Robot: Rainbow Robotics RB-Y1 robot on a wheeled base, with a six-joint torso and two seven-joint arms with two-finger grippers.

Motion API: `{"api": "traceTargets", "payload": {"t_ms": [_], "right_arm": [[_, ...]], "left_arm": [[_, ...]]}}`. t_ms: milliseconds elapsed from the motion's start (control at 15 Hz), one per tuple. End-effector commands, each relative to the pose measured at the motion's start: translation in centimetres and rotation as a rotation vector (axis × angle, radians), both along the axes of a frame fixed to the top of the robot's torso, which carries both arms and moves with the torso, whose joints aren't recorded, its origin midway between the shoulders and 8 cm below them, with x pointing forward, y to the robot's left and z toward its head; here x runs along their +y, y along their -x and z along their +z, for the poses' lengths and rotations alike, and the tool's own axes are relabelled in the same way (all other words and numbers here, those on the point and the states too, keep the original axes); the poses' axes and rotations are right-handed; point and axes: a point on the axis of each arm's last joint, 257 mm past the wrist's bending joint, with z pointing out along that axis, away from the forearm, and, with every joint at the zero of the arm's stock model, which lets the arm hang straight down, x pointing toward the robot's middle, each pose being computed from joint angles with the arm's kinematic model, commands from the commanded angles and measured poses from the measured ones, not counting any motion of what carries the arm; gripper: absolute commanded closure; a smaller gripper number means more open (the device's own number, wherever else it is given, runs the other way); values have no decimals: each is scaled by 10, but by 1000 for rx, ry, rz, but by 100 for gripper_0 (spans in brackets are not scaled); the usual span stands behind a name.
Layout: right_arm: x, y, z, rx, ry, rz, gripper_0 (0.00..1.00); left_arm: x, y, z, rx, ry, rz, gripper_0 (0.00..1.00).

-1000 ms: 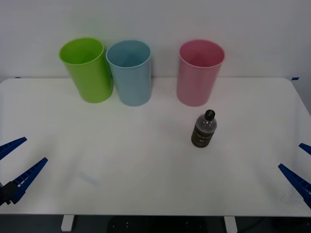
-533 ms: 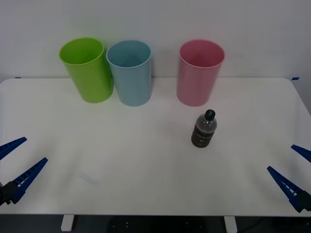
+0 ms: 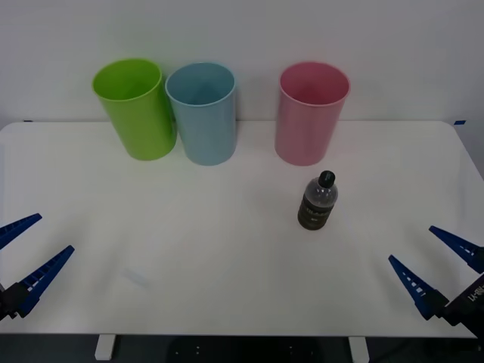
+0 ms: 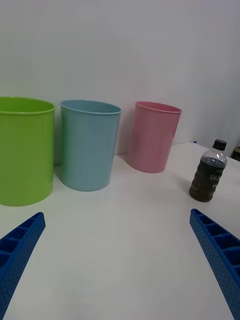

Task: Grasp the object on the table and drop it into the matching bin: aluminum can to the light blue bin, PET bottle to the pink bin.

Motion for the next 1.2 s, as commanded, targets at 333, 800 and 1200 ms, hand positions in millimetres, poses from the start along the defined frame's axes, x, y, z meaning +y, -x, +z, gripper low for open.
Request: {"api": "traceTargets", "payload": {"t_ms": [333, 800, 1200], "right_arm": [[18, -22, -9, 8, 19, -17, 0], [35, -54, -24, 18, 10, 8, 0], [51, -77, -38, 30, 27, 26, 0]], "left_arm": [[0, 0, 0, 0, 0, 0, 0], [0, 0, 0, 0, 0, 0, 0], [0, 0, 0, 0, 0, 0, 0]]}}
